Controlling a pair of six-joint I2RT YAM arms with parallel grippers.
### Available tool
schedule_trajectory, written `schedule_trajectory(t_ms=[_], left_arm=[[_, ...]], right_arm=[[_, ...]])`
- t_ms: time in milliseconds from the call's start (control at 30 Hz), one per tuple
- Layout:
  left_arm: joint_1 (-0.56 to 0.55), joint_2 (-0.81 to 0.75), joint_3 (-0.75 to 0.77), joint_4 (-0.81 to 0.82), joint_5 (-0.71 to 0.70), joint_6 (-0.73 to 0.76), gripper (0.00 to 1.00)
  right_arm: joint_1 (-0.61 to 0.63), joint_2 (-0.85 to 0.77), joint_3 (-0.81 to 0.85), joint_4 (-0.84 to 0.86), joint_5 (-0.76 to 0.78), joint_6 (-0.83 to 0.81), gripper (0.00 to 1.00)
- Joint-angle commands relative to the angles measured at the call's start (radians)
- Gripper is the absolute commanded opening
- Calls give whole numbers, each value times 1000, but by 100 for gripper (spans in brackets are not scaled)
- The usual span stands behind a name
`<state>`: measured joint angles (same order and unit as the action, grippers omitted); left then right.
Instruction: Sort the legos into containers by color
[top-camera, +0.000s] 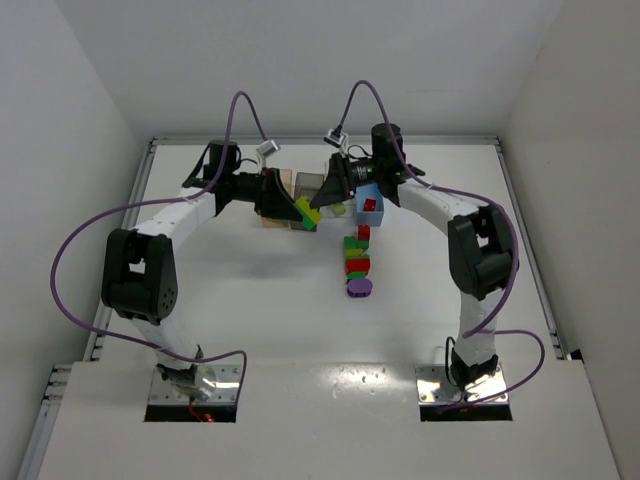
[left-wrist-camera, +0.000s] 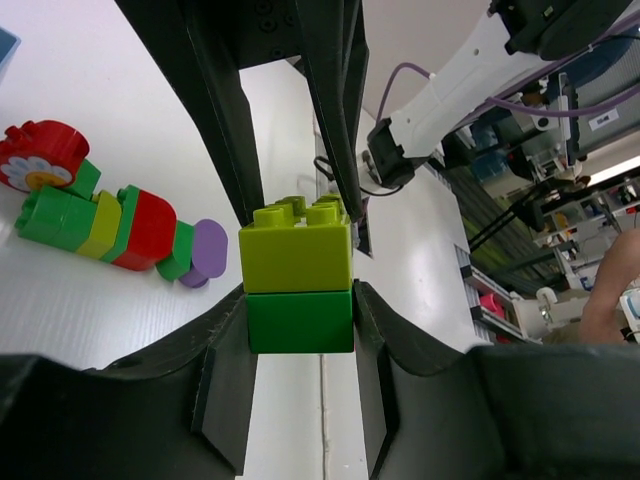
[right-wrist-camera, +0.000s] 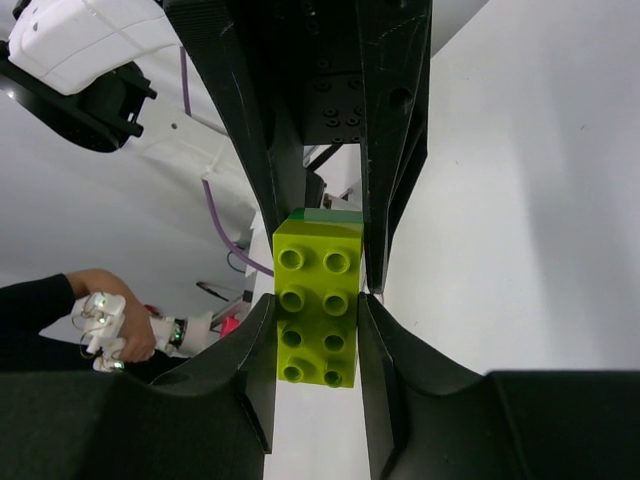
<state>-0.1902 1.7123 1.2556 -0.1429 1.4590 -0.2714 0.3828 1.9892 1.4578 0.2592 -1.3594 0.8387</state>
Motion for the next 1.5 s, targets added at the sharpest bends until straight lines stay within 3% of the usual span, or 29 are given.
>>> schedule_trajectory(t_ms=[0, 33, 67, 200, 333, 433, 567, 600, 767, 1100, 1267, 1333, 1367, 1467], left_arm=[[-9, -42, 28, 31, 158, 21, 23], [-9, -42, 28, 31, 158, 21, 23], [-9, -42, 28, 31, 158, 21, 23], [-9, -33, 28, 31, 158, 21, 23], [-9, -23, 39, 31, 158, 21, 23], [-9, -23, 48, 31, 158, 21, 23], [-9, -23, 48, 31, 158, 21, 23], [0, -23, 48, 31, 158, 21, 23], [9, -23, 28, 31, 149, 21, 23], [60, -68, -85, 22, 130, 41, 23], [109, -89, -125, 22, 28, 64, 23], [119, -99, -113, -15, -66, 142, 23], [120, -108, -89, -126, -206, 197, 23], [80, -117, -12, -198, -519, 265, 24]], right_arm=[[14, 3, 53, 41, 16, -1, 9], [14, 3, 53, 32, 16, -1, 13], [14, 3, 53, 32, 16, -1, 28], [14, 3, 44, 32, 16, -1, 50], [34, 3, 44, 32, -4, -10, 61], [44, -6, 35, 32, -4, -10, 63], [53, -6, 24, 32, -4, -10, 39], [53, -6, 15, 32, -4, -10, 25], [42, -16, 15, 32, 16, -20, 11], [-8, -35, 6, 3, 25, -49, 8], [-42, -55, -5, -87, 46, -134, 8], [-54, -65, -5, -161, 84, -202, 8], [-64, -66, 7, -210, 110, -248, 8], [-73, -76, 74, -453, 259, -474, 8]])
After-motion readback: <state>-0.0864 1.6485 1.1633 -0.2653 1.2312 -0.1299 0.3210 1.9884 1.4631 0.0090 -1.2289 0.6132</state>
